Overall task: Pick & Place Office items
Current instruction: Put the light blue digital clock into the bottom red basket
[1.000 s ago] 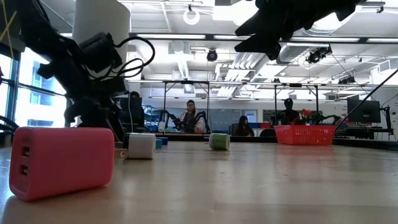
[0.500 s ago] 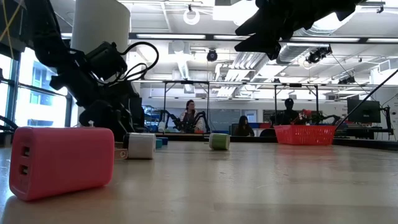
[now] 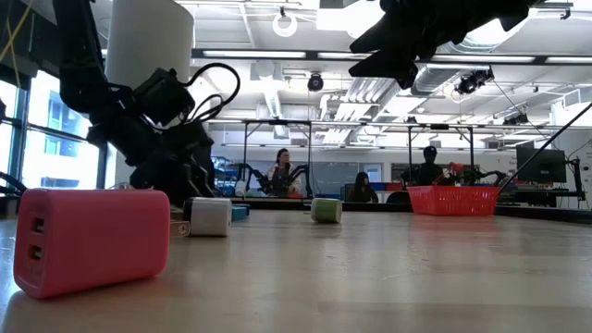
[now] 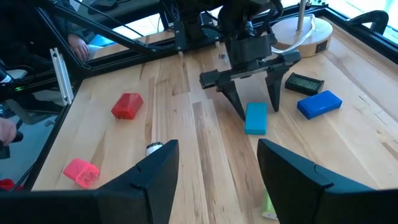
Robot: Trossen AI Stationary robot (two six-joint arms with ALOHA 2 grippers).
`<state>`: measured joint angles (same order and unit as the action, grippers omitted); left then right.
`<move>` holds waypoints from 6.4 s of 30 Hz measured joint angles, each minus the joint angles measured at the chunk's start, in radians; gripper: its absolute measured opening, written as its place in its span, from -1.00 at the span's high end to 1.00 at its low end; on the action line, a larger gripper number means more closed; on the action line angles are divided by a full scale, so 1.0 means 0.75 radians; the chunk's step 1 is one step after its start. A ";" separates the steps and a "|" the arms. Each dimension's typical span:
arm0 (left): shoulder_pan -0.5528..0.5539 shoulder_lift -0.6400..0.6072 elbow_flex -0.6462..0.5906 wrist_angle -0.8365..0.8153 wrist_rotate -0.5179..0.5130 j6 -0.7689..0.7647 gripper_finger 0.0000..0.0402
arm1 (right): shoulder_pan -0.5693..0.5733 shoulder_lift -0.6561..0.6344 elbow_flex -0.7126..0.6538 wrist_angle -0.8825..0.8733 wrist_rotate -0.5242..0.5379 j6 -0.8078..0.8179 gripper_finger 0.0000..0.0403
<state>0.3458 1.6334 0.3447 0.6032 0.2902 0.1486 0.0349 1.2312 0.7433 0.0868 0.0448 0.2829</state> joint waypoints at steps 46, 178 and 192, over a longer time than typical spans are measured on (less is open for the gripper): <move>-0.153 0.000 -0.003 0.045 -0.197 -0.023 -0.38 | 0.000 0.000 0.000 0.000 0.006 -0.016 -0.02; -0.871 -0.020 0.491 0.286 -1.603 0.830 0.24 | -0.049 0.420 0.000 0.679 -0.001 0.269 0.04; -0.871 -0.020 0.490 0.270 -1.602 0.836 0.24 | -0.049 0.420 0.000 0.681 -0.006 0.206 0.74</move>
<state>-0.3077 1.6184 0.7120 0.8055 -0.9115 0.7757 -0.0021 1.5459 0.7433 0.5976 0.0407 0.4376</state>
